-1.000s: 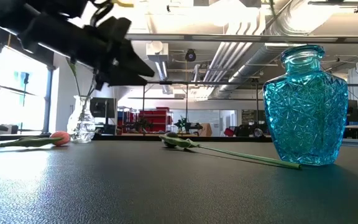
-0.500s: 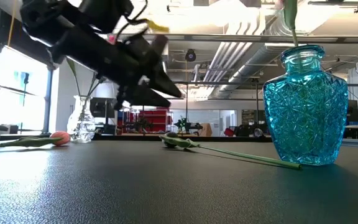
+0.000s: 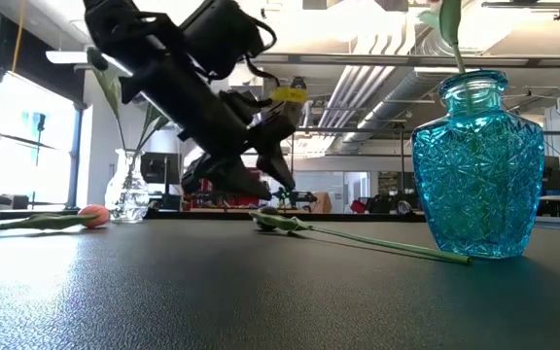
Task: Sort flowers into vase by color
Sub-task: Put the right black flower into the blue vase
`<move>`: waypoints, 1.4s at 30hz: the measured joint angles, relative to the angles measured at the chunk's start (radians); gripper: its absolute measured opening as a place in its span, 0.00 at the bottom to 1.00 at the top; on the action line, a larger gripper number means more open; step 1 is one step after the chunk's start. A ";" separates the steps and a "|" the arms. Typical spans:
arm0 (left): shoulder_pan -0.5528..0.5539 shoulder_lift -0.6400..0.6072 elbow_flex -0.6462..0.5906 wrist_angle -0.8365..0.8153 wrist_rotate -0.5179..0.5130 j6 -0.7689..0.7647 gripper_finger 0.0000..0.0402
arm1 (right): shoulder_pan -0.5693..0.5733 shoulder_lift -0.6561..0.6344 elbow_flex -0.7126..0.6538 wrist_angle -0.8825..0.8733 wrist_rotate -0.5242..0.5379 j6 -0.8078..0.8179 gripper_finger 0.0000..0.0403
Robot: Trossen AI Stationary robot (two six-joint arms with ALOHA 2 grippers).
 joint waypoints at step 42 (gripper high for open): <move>0.046 0.214 0.176 -0.089 0.061 -0.276 0.42 | 0.186 0.002 0.000 -0.221 0.092 0.175 0.53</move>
